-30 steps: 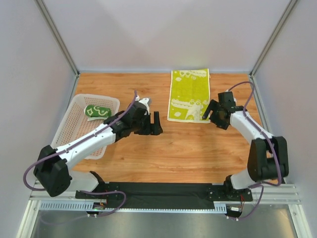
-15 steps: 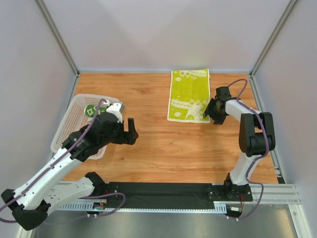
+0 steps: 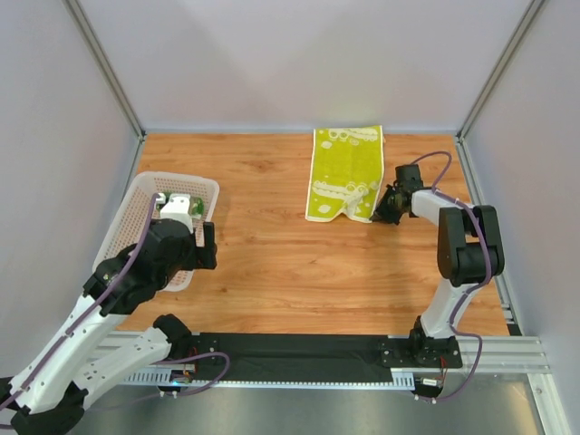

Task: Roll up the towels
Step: Move the towel to the center of the board

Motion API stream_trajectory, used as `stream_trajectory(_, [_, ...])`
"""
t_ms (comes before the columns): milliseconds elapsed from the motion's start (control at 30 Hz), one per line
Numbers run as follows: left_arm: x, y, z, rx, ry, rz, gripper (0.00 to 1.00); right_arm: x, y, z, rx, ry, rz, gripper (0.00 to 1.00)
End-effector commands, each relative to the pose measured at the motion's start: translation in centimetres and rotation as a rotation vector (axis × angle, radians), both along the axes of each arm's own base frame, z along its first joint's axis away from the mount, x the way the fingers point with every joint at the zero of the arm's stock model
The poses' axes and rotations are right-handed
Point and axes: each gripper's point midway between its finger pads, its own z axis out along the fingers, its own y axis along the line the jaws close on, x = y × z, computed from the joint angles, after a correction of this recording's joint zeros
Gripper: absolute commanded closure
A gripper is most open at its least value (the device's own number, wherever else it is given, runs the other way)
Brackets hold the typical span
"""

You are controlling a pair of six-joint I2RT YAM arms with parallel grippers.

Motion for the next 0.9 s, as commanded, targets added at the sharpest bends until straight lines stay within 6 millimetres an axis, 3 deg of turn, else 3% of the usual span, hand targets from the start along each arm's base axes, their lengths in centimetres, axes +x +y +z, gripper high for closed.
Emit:
stream_trajectory(0, [0.0,0.1,-1.4,0.049,0.049,-0.030,0.00,-2.2,0.8,-1.6,0.035,0.043,0.031,1.00])
stream_trajectory(200, [0.0,0.3,-1.1,0.054,0.029,-0.044,0.01,-5.0,3.6,-0.9,0.091,0.015,0.084,1.00])
stream_trajectory(400, [0.6,0.1,-1.7,0.035,0.043,-0.047,0.00,-10.0,11.7,-0.6,0.210,0.023,0.218,1.00])
stream_trajectory(433, [0.7,-0.1,-1.8,0.033,0.046,-0.047,0.01,-11.7,14.5,-0.4,0.223,0.026,0.290,1.00])
stream_trajectory(467, [0.7,-0.2,-1.9,0.034,0.053,-0.053,0.01,-12.0,16.8,0.5,0.275,0.011,0.285,1.00])
stream_trajectory(500, [0.8,-0.1,-1.9,0.034,0.055,-0.049,0.01,-13.9,20.3,1.3,0.302,-0.003,0.370,1.00])
stream_trajectory(567, [0.9,-0.1,-2.1,0.036,0.062,-0.046,0.01,-14.2,25.3,4.2,0.394,-0.111,0.450,1.00])
stream_trajectory(600, [0.9,-0.1,-2.1,0.036,0.062,-0.043,0.01,-16.0,28.2,4.2,0.416,-0.102,0.533,0.96])
stream_trajectory(633, [0.9,0.0,-2.1,0.037,0.063,-0.042,0.00,-15.0,30.8,7.0,0.461,-0.146,0.577,0.83])
stream_trajectory(667, [0.9,0.0,-2.1,0.036,0.060,-0.037,0.01,-15.6,32.0,7.3,0.490,-0.119,0.630,0.62])
stream_trajectory(733, [0.8,0.0,-2.1,0.030,0.068,-0.029,0.00,-14.6,31.9,7.5,0.466,-0.118,0.632,0.54])
stream_trajectory(767, [0.8,-0.2,-2.3,0.026,0.079,-0.037,0.00,-14.1,31.2,7.7,0.442,-0.139,0.615,0.45])
stream_trajectory(800, [0.7,-0.5,-2.4,0.019,0.090,-0.049,0.01,-12.9,29.9,7.8,0.420,-0.164,0.585,0.40])
stream_trajectory(867, [0.5,-1.8,-3.1,-0.020,0.146,-0.083,0.01,-12.5,26.5,7.8,0.324,-0.179,0.550,0.34])
